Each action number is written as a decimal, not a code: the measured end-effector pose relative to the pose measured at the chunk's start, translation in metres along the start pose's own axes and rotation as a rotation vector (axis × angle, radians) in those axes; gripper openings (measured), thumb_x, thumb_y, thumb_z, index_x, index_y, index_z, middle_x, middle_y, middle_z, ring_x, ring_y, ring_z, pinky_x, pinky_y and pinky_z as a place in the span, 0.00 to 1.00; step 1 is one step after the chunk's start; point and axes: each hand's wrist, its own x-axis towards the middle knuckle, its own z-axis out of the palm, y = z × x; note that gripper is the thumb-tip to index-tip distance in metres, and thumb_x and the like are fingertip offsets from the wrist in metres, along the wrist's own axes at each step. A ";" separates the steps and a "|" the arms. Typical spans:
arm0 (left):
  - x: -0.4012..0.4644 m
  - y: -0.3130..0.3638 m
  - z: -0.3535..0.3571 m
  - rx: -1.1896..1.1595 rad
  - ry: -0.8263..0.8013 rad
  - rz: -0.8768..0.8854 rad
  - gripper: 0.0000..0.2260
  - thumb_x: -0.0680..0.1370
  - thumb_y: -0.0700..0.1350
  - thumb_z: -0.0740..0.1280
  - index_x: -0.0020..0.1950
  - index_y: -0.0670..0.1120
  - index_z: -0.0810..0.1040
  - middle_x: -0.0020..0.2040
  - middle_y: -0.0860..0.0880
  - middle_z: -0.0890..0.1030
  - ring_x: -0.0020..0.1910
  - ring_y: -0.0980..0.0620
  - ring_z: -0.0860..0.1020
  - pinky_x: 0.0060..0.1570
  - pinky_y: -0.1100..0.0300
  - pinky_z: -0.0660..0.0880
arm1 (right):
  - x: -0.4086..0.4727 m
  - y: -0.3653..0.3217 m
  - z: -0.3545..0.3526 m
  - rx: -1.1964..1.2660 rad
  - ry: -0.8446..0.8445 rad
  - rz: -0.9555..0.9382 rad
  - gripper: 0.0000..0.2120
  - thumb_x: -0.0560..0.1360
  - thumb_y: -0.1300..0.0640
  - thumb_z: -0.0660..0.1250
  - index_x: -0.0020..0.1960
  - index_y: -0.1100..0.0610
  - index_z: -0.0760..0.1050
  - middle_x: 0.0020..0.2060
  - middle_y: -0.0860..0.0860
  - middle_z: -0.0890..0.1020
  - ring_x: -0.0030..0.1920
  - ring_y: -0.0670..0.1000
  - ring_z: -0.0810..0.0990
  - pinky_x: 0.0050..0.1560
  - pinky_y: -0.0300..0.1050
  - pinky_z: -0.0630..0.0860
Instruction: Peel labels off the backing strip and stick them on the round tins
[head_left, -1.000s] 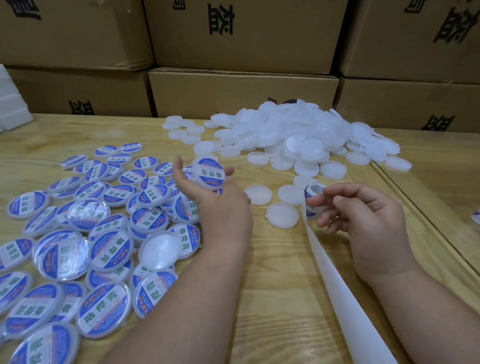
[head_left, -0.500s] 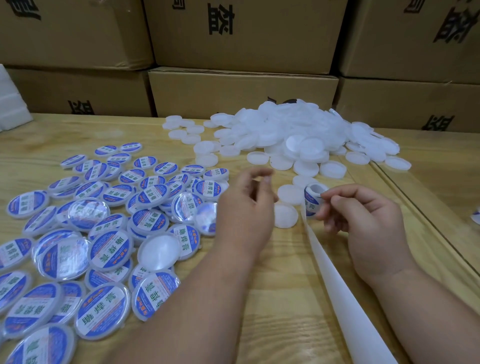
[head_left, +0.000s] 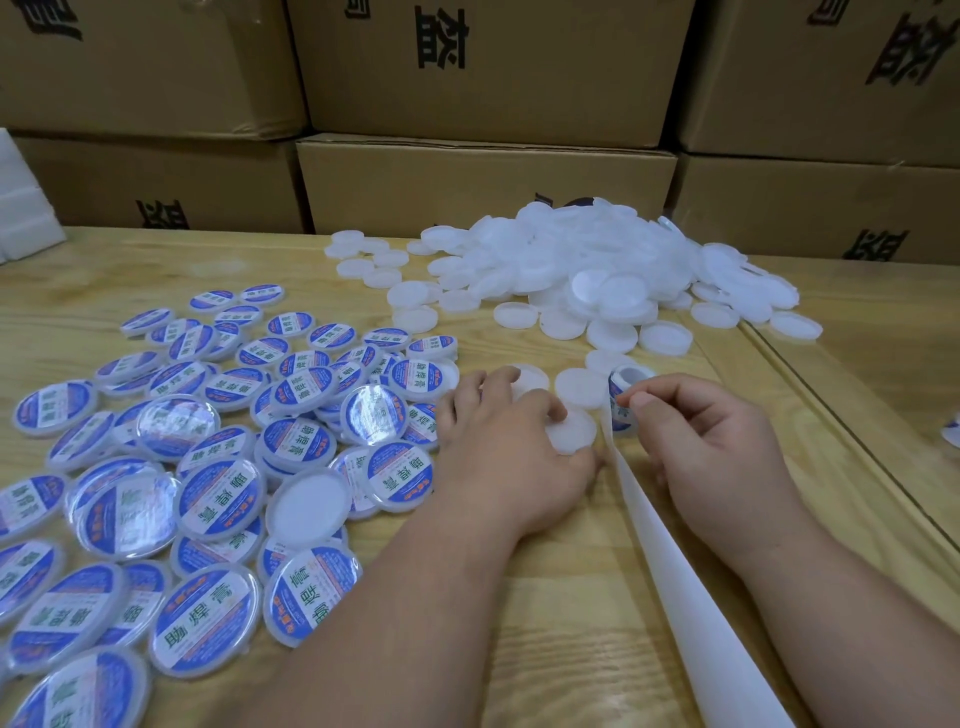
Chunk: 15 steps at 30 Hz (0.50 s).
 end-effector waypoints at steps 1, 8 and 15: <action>0.001 0.000 0.001 -0.006 0.009 -0.002 0.22 0.71 0.69 0.65 0.61 0.61 0.77 0.77 0.55 0.62 0.78 0.49 0.50 0.72 0.48 0.40 | 0.000 0.000 0.000 -0.005 -0.002 0.008 0.10 0.80 0.63 0.67 0.41 0.56 0.82 0.23 0.38 0.74 0.24 0.41 0.71 0.28 0.28 0.67; 0.006 0.001 0.002 -0.069 0.133 0.015 0.09 0.80 0.61 0.64 0.44 0.59 0.76 0.74 0.58 0.69 0.76 0.52 0.56 0.65 0.54 0.43 | 0.000 0.001 -0.001 -0.134 0.030 0.057 0.13 0.76 0.47 0.71 0.38 0.55 0.79 0.24 0.45 0.71 0.25 0.44 0.66 0.28 0.37 0.66; 0.000 0.010 -0.006 -0.527 0.251 0.100 0.14 0.83 0.59 0.59 0.46 0.51 0.74 0.64 0.57 0.79 0.64 0.62 0.72 0.56 0.62 0.69 | -0.001 -0.003 -0.001 -0.181 -0.004 0.130 0.20 0.77 0.40 0.67 0.37 0.56 0.81 0.24 0.50 0.76 0.23 0.46 0.70 0.31 0.42 0.68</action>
